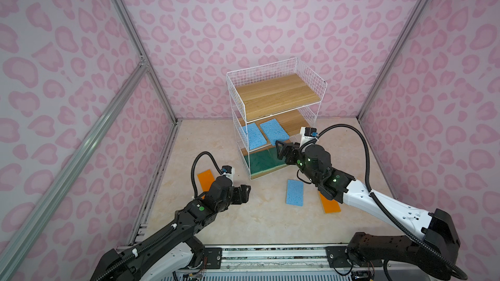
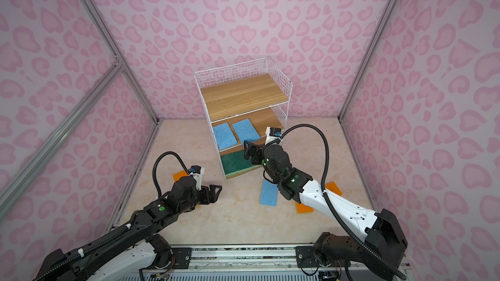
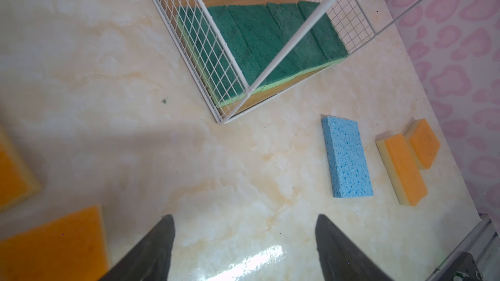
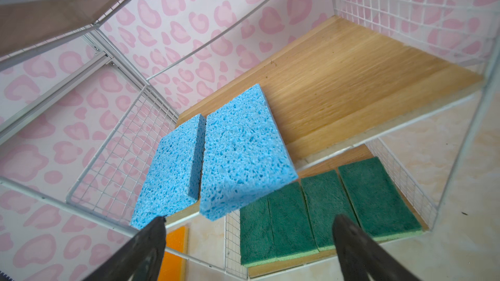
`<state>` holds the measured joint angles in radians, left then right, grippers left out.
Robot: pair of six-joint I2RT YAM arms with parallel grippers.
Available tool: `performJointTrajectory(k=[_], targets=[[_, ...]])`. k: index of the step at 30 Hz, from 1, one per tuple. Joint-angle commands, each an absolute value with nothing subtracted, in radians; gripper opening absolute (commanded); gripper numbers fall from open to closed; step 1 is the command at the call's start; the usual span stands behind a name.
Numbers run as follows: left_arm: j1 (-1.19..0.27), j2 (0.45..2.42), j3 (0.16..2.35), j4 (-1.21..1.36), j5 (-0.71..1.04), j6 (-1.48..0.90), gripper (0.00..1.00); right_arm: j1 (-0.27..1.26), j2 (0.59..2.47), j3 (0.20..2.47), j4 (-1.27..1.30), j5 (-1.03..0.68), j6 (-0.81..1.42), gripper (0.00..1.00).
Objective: Place and organize the cleaning sponges onto the shelf
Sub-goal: 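Open the right gripper and withdraw while the left gripper reaches toward the table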
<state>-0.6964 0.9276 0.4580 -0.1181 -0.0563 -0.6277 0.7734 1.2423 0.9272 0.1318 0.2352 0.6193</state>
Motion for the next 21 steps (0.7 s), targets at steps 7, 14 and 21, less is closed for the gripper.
performJointTrajectory(k=[7,14,21], targets=[[-0.844,1.041,0.516,-0.02,-0.18,-0.697,0.78,0.761,1.164,0.856,0.151,0.195,0.643,0.96],[-0.913,1.209,0.598,0.02,-0.181,-0.72,0.72,0.705,1.059,0.768,0.138,0.142,0.664,0.95],[-0.951,1.377,0.675,0.09,-0.142,-0.752,0.64,0.605,0.943,0.677,0.092,0.072,0.704,0.86]])
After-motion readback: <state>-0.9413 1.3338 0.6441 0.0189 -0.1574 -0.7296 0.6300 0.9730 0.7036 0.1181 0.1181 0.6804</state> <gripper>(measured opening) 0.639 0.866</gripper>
